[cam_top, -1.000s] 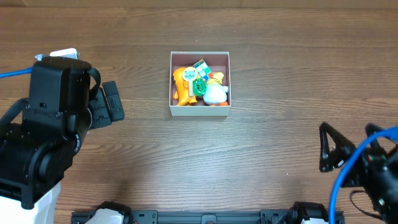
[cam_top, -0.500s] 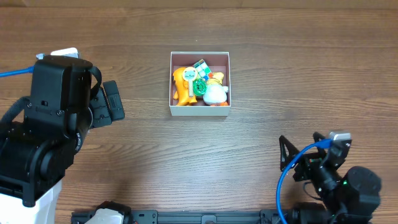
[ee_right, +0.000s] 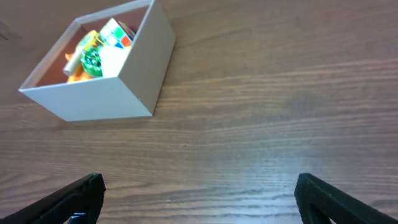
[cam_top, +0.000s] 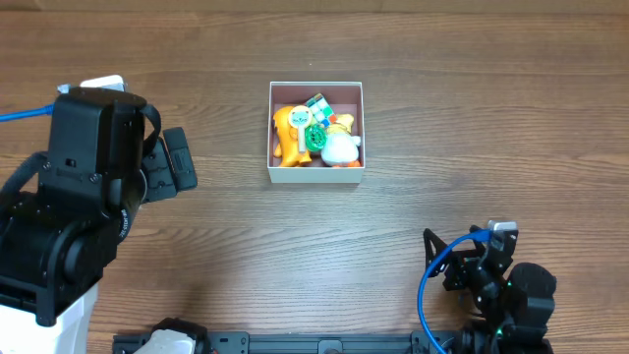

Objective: Pack container

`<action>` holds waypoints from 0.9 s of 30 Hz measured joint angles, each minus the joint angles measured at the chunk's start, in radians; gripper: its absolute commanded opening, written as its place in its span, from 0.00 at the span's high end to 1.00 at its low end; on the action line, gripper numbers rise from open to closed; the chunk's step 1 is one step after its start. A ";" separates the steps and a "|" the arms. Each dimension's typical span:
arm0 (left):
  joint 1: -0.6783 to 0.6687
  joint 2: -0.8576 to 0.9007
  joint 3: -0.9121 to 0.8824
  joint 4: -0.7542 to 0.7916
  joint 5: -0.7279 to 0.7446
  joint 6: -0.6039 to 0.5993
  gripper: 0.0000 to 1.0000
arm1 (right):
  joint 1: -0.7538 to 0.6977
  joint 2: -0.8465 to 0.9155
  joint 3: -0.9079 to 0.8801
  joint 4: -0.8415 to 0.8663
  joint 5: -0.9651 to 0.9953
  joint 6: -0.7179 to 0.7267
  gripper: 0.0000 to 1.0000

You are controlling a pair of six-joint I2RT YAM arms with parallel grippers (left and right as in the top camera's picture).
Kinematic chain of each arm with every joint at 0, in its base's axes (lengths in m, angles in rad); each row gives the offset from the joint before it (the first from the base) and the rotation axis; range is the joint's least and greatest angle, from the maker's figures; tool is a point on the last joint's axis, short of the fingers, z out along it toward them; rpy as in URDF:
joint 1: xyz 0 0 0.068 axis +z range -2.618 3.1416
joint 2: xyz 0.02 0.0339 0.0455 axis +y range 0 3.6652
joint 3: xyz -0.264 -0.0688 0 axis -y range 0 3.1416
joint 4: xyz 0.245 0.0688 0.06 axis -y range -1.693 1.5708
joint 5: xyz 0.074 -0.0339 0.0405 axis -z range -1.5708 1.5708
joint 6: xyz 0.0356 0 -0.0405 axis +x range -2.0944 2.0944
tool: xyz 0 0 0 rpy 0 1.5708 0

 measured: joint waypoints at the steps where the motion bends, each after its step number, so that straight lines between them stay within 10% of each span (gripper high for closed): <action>1: 0.000 0.000 0.000 0.000 0.000 0.000 0.00 | 0.000 0.000 -0.010 0.001 0.000 0.000 0.00; 27: 0.000 0.000 0.000 0.000 0.000 0.000 0.00 | 0.000 -0.001 -0.080 0.016 0.000 0.000 0.00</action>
